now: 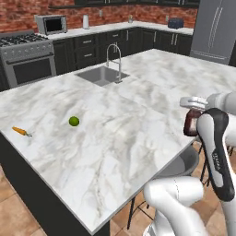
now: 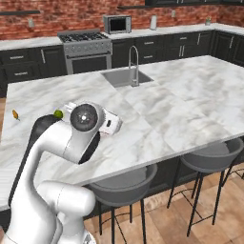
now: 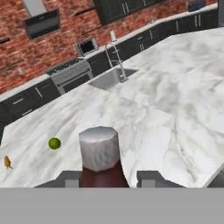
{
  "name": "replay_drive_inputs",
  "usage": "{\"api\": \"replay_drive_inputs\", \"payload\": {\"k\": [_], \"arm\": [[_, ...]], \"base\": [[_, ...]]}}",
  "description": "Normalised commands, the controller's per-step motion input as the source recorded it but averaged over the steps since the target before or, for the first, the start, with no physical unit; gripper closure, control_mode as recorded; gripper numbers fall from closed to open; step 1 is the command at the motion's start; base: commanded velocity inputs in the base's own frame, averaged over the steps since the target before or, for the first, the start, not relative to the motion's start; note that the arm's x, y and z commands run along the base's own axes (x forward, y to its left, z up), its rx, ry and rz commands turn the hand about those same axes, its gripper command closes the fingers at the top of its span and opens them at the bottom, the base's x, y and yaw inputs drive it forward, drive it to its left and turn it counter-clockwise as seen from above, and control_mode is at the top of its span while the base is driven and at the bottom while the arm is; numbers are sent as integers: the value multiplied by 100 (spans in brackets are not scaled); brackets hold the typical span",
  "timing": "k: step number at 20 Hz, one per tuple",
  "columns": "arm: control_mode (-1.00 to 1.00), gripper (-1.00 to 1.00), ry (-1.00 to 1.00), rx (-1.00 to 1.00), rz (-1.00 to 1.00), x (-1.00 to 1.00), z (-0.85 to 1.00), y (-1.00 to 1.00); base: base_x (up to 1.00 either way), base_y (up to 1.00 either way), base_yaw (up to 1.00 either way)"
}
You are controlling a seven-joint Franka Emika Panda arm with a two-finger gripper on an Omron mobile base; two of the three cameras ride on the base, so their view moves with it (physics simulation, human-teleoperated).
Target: Move the ketchup and ketchup from the cabinet to the dining counter.
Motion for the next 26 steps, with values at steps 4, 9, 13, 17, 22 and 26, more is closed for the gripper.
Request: {"api": "replay_drive_inputs", "payload": {"k": [4, 9, 13, 17, 22, 26], "arm": [[-100, 100, 22, 11, 37, 22, -6, -36], [-100, 100, 2, 3, 42, 26, -22, -26], [-100, 100, -14, 2, 23, 36, -34, 0], [-100, 100, -24, 1, 18, 49, -33, 0], [-100, 100, -17, 9, 15, 43, -32, 4], [-100, 100, -12, 3, 3, 52, -27, 8]], "base": [[0, 0, 0], [0, 0, 0], [0, 0, 0], [0, 0, 0], [0, 0, 0], [0, 0, 0]]}}
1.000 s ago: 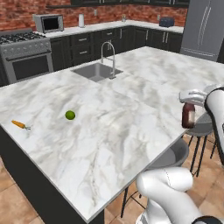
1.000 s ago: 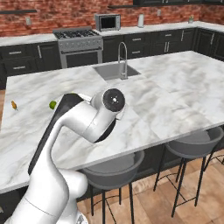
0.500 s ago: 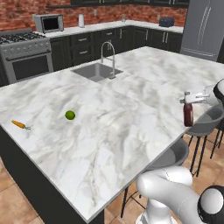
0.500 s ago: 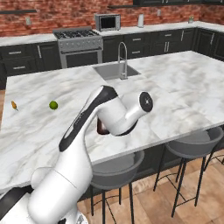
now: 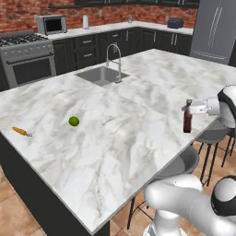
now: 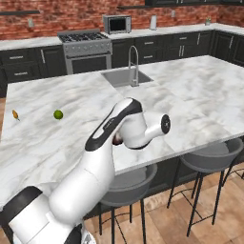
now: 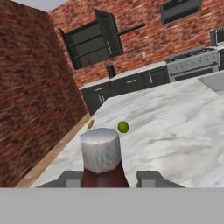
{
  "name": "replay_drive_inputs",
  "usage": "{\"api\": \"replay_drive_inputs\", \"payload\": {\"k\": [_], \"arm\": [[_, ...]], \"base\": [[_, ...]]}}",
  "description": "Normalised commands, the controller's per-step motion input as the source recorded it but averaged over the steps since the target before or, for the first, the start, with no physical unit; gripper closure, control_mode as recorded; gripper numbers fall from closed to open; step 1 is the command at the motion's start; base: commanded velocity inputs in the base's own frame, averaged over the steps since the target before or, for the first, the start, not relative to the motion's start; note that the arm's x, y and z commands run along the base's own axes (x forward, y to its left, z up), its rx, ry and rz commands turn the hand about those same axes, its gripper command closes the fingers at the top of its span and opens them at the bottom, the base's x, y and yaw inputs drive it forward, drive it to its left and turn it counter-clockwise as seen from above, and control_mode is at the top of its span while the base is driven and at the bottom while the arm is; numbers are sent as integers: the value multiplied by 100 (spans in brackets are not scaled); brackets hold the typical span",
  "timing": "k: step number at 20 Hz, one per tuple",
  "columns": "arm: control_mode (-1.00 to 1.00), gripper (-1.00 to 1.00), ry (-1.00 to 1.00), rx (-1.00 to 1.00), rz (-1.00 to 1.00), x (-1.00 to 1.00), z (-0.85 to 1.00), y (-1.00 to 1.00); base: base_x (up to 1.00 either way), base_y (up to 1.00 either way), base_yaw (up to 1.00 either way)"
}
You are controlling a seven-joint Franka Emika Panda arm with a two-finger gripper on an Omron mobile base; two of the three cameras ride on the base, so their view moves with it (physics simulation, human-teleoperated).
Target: Move the ketchup and ketchup from the cabinet to the dining counter.
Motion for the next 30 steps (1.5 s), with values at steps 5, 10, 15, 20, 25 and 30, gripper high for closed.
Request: {"api": "replay_drive_inputs", "payload": {"k": [5, 10, 15, 20, 25, 30], "arm": [[-100, 100, -11, 2, 5, 43, -25, 15], [-100, 100, -8, 0, 7, 44, -28, 14], [-100, 100, -6, 1, 9, 40, -28, 18], [-100, 100, 0, 10, 7, 42, -33, 5], [-100, 100, -1, 11, 11, 36, -40, 1], [-100, 100, -8, 0, 15, 20, -37, 0]], "base": [[0, 0, 0], [0, 0, 0], [0, 0, 0], [0, 0, 0], [0, 0, 0], [0, 0, 0]]}}
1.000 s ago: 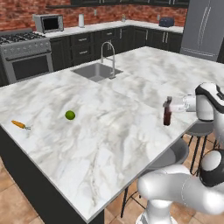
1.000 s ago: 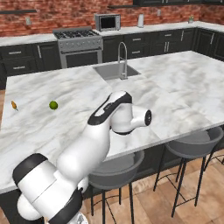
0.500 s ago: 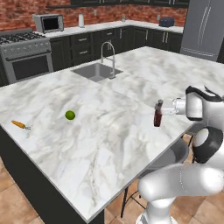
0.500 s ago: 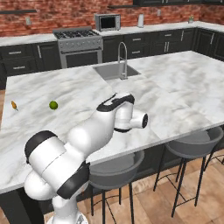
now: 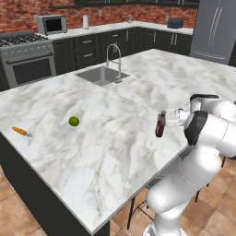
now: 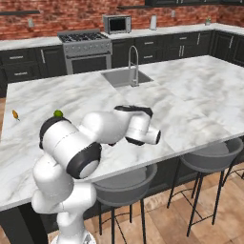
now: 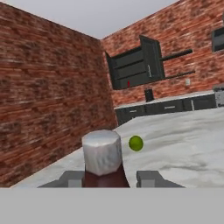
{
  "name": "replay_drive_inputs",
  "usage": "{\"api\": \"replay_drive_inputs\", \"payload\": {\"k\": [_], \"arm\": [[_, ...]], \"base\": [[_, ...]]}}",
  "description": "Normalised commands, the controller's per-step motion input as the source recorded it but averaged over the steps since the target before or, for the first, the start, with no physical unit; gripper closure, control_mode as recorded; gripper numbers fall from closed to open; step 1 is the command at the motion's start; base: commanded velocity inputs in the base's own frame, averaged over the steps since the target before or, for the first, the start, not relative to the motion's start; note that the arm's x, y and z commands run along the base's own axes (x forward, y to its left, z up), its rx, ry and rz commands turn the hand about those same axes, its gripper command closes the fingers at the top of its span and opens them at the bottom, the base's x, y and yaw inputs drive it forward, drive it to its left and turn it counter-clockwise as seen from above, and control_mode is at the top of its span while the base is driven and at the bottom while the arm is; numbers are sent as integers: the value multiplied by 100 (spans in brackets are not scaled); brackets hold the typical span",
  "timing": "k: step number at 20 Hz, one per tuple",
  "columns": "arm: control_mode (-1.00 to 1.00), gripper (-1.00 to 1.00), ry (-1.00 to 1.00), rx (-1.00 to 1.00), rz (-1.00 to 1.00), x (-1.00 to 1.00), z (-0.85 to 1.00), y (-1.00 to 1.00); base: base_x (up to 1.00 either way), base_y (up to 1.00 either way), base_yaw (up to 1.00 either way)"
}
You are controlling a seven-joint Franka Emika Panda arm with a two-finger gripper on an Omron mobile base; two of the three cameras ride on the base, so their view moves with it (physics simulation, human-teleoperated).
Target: Move the ketchup and ketchup from the cabinet to the dining counter.
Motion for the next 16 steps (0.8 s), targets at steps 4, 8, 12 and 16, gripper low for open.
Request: {"api": "replay_drive_inputs", "payload": {"k": [4, 8, 12, 16], "arm": [[-100, 100, -6, 0, 14, 22, -32, 0], [-100, 100, -6, -1, 10, 22, -30, 0], [-100, 100, -4, 0, 3, 32, -32, 0], [-100, 100, -1, 0, 0, 31, -32, 0]], "base": [[0, 0, 0], [0, 0, 0], [0, 0, 0], [0, 0, 0]]}}
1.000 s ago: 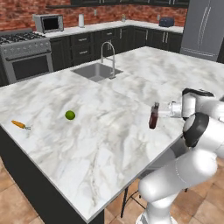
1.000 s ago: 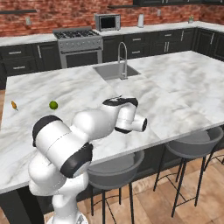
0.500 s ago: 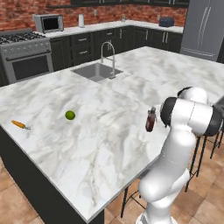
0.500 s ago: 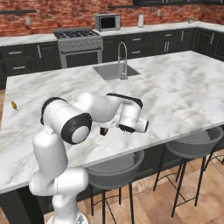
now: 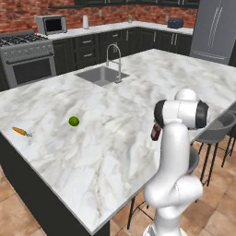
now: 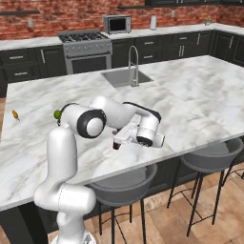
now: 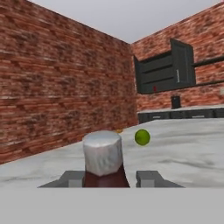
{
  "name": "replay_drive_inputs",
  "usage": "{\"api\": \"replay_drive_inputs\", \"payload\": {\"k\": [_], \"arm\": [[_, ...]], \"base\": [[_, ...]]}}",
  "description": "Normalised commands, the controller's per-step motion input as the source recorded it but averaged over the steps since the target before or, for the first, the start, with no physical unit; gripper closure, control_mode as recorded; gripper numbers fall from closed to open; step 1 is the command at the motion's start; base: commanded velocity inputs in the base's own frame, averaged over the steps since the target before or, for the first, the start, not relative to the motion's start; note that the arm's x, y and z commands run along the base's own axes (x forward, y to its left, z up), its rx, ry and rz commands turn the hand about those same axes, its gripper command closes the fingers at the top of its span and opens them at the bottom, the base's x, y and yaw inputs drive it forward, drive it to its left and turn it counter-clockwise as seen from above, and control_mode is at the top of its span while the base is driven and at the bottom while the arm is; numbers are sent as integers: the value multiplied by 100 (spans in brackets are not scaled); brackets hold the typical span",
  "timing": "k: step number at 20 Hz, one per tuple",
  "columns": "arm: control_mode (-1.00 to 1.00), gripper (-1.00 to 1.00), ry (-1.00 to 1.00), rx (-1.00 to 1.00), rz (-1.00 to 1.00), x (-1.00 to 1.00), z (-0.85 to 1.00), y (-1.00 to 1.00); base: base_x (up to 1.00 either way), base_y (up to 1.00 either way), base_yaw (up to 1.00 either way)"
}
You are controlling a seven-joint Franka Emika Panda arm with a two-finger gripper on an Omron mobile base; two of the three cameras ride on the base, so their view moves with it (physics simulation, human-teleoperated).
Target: Move the ketchup and ketchup from the cabinet to the dining counter.
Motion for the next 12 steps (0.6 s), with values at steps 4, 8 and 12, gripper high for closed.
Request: {"api": "replay_drive_inputs", "payload": {"k": [4, 8, 12], "arm": [[-100, 100, 0, 0, 0, 29, -31, 3], [-100, 100, 0, 0, 0, 31, -28, 13], [-100, 100, 0, -4, 0, 24, -35, 24]], "base": [[0, 0, 0], [0, 0, 0], [0, 0, 0]]}}
